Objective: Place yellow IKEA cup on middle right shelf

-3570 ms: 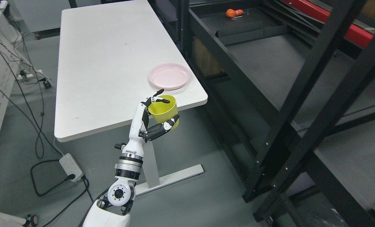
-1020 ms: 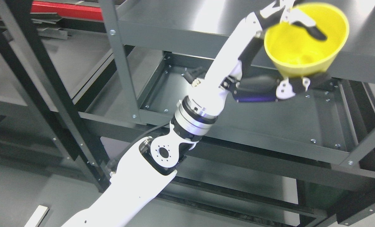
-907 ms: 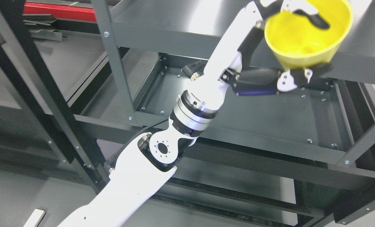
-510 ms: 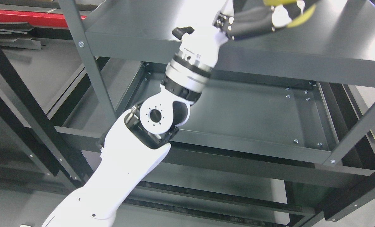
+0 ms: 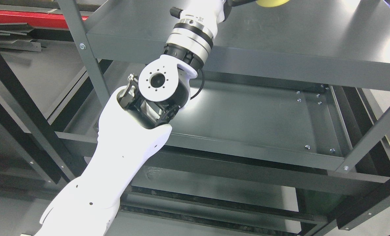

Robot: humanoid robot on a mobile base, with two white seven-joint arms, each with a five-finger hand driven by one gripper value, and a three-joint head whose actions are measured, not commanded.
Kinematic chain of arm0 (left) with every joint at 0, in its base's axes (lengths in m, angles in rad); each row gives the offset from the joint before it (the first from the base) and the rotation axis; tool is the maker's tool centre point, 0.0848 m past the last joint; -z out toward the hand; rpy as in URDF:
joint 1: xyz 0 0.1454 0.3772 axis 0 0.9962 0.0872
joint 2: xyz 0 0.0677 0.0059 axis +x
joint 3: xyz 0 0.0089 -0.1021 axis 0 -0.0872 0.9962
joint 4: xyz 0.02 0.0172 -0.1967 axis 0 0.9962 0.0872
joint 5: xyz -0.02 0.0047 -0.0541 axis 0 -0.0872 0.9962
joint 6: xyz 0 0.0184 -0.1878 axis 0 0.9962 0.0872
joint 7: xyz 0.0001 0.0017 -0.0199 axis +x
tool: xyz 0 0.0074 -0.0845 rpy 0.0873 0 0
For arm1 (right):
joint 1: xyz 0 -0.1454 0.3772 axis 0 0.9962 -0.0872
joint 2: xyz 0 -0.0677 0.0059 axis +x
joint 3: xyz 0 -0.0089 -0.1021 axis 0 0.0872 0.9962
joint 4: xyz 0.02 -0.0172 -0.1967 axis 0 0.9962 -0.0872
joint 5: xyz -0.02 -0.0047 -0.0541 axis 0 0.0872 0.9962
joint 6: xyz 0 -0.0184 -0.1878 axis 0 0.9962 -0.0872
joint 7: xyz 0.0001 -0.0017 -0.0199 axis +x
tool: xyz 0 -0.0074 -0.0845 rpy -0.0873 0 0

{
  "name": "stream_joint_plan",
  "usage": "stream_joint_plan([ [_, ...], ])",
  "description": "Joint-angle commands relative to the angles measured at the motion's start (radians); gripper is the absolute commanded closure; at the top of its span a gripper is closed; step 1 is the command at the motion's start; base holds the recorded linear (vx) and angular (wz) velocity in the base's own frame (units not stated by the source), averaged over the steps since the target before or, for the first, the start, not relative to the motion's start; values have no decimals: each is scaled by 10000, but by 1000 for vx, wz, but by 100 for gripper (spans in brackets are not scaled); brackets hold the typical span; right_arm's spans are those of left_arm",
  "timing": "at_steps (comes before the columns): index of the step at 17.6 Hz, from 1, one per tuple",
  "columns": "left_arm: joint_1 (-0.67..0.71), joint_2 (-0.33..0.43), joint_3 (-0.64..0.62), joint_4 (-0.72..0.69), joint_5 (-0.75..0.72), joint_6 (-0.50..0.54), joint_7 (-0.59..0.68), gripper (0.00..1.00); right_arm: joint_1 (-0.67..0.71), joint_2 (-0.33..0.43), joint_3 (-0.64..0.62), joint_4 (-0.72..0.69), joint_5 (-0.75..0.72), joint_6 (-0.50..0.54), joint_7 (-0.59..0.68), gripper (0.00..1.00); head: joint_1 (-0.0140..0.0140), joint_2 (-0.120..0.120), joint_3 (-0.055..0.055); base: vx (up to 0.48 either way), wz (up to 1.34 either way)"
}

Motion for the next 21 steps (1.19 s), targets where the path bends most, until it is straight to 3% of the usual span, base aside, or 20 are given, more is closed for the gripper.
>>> stream_joint_plan([
  [1, -547, 176, 377, 1861, 869, 309, 49, 99, 137, -175, 168, 0, -245, 8, -7, 1, 0, 0, 0, 0, 0],
  [5, -624, 176, 362, 2876, 427, 247, 64, 95, 137, -175, 168, 0, -245, 8, -7, 1, 0, 0, 0, 0, 0],
  [7, -640, 176, 210, 2924, -553, 263, 64, 94, 137, -175, 168, 0, -245, 8, -7, 1, 0, 0, 0, 0, 0],
  [10, -640, 176, -6, 2954, -787, 293, 79, 93, 137, -175, 168, 0, -245, 8, -7, 1, 0, 0, 0, 0, 0],
  [12, -625, 176, -21, 3336, -803, 400, 79, 77, 137, -175, 168, 0, -245, 8, -7, 1, 0, 0, 0, 0, 0],
  [14, -594, 176, -6, 3445, -818, 432, 79, 74, 137, -175, 168, 0, -245, 8, -7, 1, 0, 0, 0, 0, 0],
  [21, -563, 176, -158, 3645, -925, 447, 33, 29, 137, -175, 168, 0, -245, 8, -7, 1, 0, 0, 0, 0, 0],
])
